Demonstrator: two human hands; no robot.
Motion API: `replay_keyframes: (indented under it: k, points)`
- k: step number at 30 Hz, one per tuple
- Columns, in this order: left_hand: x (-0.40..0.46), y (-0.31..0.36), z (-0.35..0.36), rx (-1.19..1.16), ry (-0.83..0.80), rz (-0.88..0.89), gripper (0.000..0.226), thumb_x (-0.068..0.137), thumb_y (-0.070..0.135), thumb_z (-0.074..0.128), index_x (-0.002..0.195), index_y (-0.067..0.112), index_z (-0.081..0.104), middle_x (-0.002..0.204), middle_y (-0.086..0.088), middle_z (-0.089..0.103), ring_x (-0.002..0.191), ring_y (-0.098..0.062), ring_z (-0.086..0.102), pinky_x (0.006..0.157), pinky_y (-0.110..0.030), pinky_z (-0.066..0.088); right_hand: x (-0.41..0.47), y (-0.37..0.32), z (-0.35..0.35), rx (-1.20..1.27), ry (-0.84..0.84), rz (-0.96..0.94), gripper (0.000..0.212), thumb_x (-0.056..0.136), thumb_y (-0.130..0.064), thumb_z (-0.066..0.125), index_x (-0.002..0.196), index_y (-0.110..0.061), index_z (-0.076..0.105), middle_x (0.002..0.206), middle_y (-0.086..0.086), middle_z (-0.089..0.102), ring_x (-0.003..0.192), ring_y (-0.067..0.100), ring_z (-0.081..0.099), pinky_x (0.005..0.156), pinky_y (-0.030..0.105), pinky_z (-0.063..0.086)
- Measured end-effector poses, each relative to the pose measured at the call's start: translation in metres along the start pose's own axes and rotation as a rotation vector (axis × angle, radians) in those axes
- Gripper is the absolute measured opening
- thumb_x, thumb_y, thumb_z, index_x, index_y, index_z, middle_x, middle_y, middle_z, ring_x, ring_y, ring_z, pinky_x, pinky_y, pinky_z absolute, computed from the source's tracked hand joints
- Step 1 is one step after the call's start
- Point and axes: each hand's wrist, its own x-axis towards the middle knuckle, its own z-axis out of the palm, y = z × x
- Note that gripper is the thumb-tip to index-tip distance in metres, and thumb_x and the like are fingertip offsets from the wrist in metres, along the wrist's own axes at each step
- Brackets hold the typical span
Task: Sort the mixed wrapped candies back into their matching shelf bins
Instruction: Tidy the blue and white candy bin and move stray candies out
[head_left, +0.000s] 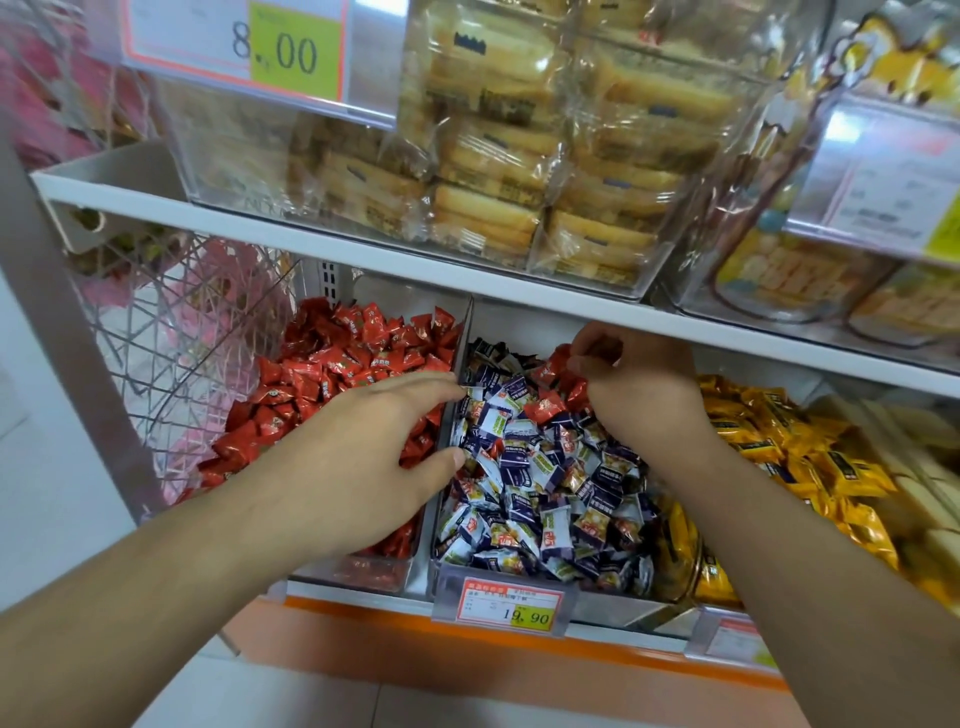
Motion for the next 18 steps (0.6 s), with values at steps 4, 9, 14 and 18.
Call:
replay_keyframes:
  k: [4, 9, 14, 18]
  points:
    - [0.0, 0.003, -0.001, -0.027, 0.036, -0.003, 0.057, 0.096, 0.048, 0.062, 0.15, 0.041, 0.043, 0.153, 0.028, 0.039, 0.122, 0.009, 0.041, 0.105, -0.009, 0.029, -0.013, -0.01, -0.009, 0.18, 0.019, 0.042, 0.008, 0.092, -0.015, 0.075, 0.086, -0.019, 0.074, 0.084, -0.009, 0.073, 0.078, 0.005, 0.067, 0.074, 0.024, 0.051]
    - [-0.001, 0.009, -0.006, -0.221, 0.141, -0.048, 0.058, 0.093, 0.049, 0.067, 0.147, 0.047, 0.044, 0.137, 0.029, 0.051, 0.113, 0.01, 0.053, 0.103, -0.022, 0.043, -0.045, -0.04, -0.02, 0.42, -0.125, 0.006, 0.007, 0.088, -0.013, 0.08, 0.085, -0.017, 0.075, 0.083, -0.007, 0.076, 0.071, -0.002, 0.067, 0.065, 0.01, 0.049]
    - [0.0, 0.003, -0.012, -0.592, 0.105, -0.047, 0.046, 0.092, 0.036, 0.074, 0.135, 0.044, 0.061, 0.132, 0.025, 0.065, 0.12, -0.003, 0.063, 0.11, -0.039, 0.049, -0.064, -0.064, -0.009, 0.602, -0.248, -0.093, 0.014, 0.083, -0.005, 0.083, 0.082, -0.018, 0.077, 0.088, 0.002, 0.077, 0.088, 0.022, 0.073, 0.09, 0.038, 0.059]
    - [-0.006, 0.001, -0.023, -0.717, 0.105, -0.052, 0.02, 0.091, 0.019, 0.076, 0.109, 0.027, 0.076, 0.099, 0.003, 0.078, 0.091, -0.017, 0.075, 0.088, -0.04, 0.062, -0.065, -0.068, -0.002, 0.68, -0.317, -0.052, 0.014, 0.084, -0.007, 0.083, 0.088, -0.019, 0.078, 0.09, 0.006, 0.077, 0.087, 0.022, 0.073, 0.087, 0.037, 0.059]
